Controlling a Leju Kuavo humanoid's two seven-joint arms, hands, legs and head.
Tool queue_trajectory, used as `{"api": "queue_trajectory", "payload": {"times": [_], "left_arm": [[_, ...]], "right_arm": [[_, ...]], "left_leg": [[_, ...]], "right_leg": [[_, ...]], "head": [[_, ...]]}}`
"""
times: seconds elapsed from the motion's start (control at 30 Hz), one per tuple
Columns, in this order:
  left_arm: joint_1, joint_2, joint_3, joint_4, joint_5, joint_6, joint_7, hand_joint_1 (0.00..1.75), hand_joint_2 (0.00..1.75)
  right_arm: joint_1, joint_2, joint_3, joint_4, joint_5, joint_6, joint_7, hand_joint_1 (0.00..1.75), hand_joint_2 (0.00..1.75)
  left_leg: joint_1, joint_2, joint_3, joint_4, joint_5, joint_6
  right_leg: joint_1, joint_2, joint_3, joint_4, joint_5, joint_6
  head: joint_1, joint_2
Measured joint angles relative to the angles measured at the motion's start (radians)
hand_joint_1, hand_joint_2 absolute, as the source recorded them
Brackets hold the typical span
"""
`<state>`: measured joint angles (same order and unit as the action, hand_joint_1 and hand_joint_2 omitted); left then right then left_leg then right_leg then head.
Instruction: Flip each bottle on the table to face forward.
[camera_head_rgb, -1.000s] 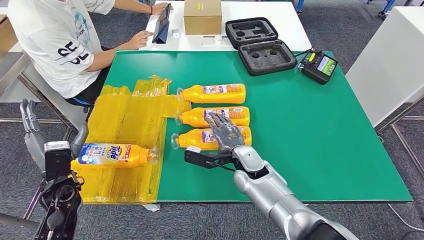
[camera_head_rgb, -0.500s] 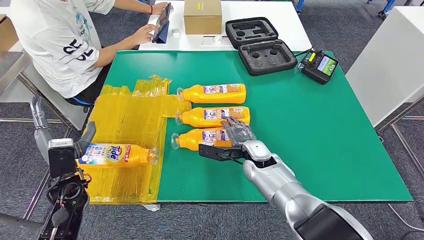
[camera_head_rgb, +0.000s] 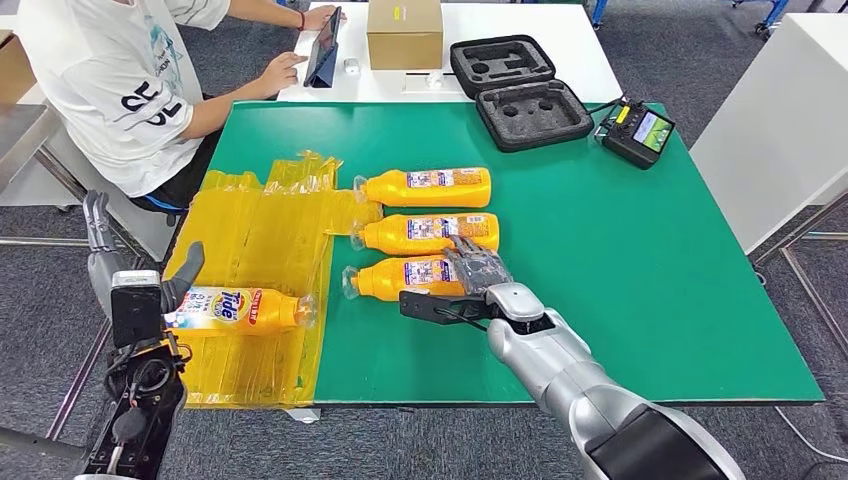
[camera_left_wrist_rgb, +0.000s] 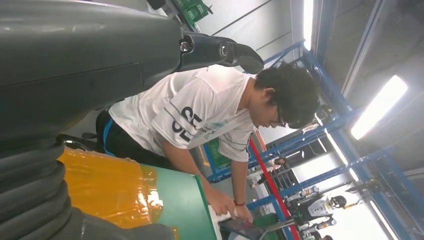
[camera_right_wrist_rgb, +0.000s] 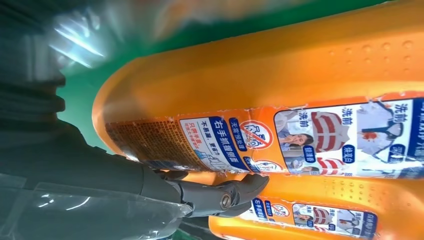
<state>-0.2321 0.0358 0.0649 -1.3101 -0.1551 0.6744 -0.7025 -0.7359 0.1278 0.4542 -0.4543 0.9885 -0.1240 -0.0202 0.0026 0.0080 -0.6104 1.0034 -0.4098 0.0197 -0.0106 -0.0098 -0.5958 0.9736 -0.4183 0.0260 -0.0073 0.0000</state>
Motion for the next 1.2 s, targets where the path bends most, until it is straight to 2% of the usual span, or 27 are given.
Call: {"api": "queue_trajectory", "payload": {"times": [0.03,0.07,0.1,0.13,0.67,0.93,0.97,1.03,1.13,1.2], "left_arm": [[-0.003,0.0,-0.002,0.004,0.0,-0.001,0.0,0.0,1.75],[-0.005,-0.001,-0.004,0.007,0.001,-0.002,0.0,0.0,1.75],[-0.008,-0.001,-0.005,0.011,0.001,-0.004,0.0,0.0,1.75],[-0.011,-0.002,-0.006,0.015,0.002,-0.006,0.0,0.0,1.75],[-0.038,-0.013,-0.007,0.056,0.022,-0.024,0.0,0.0,1.75],[-0.069,-0.021,-0.007,0.088,0.042,-0.045,0.0,0.0,1.75],[-0.076,-0.022,-0.007,0.094,0.046,-0.05,0.0,0.0,1.75],[-0.086,-0.025,-0.007,0.104,0.06,-0.064,0.0,0.0,1.75],[-0.088,-0.028,-0.007,0.112,0.104,-0.108,0.0,0.0,1.75],[-0.083,-0.032,-0.006,0.114,0.149,-0.15,0.0,0.0,1.75]], "right_arm": [[-0.001,0.0,-0.003,0.001,-0.003,0.004,-0.004,1.26,1.75],[-0.002,0.0,-0.005,0.001,-0.004,0.008,-0.007,1.53,1.75],[-0.003,0.0,-0.009,0.002,-0.005,0.012,-0.009,1.67,1.75],[-0.004,0.0,-0.011,0.002,-0.007,0.016,-0.012,1.72,1.75],[-0.012,-0.001,-0.041,0.006,-0.032,0.05,-0.036,1.75,1.75],[-0.026,-0.011,-0.046,0.009,-0.04,0.143,-0.085,1.75,1.75],[-0.029,-0.012,-0.047,0.01,-0.051,0.157,-0.104,1.75,1.75],[-0.025,-0.015,-0.057,0.011,-0.112,0.175,-0.197,1.75,1.75],[0.021,-0.014,-0.106,-0.018,-0.299,0.197,-0.438,1.75,1.75],[0.07,-0.003,-0.151,-0.073,-0.452,0.216,-0.56,1.75,1.75]], "left_leg": [[0.0,0.0,0.0,0.0,0.0,0.0],[0.0,0.0,0.001,0.0,0.0,0.0],[0.0,0.0,0.001,0.0,0.0,0.0],[0.0,0.0,0.001,0.0,0.0,0.0],[0.0,0.0,0.003,0.0,0.0,0.0],[0.0,0.0,0.005,0.0,0.0,0.0],[0.0,0.0,0.005,0.0,0.0,0.0],[0.0,0.001,0.006,0.0,0.0,0.0],[0.0,0.002,0.004,0.0,0.0,0.0],[0.0,0.001,0.002,0.0,0.0,0.0]], "right_leg": [[0.0,0.0,0.0,0.0,0.0,0.0],[0.0,0.0,0.001,0.0,0.0,0.0],[0.0,0.0,0.001,0.0,0.0,0.0],[0.0,0.0,0.001,0.0,0.0,0.0],[0.0,0.001,0.002,0.0,0.0,0.0],[0.0,0.001,0.004,0.0,0.0,0.0],[0.0,0.001,0.004,0.0,0.0,0.0],[0.0,0.001,0.005,0.0,0.0,0.0],[0.0,0.003,0.004,0.0,0.0,0.0],[0.0,0.003,0.002,0.0,0.0,0.0]], "head": [[0.0,0.0],[0.0,0.0],[0.0,0.0],[0.0,0.0],[0.0,0.0],[0.0,0.0],[0.0,0.0],[0.0,0.0],[0.0,0.0],[0.0,0.0]]}}
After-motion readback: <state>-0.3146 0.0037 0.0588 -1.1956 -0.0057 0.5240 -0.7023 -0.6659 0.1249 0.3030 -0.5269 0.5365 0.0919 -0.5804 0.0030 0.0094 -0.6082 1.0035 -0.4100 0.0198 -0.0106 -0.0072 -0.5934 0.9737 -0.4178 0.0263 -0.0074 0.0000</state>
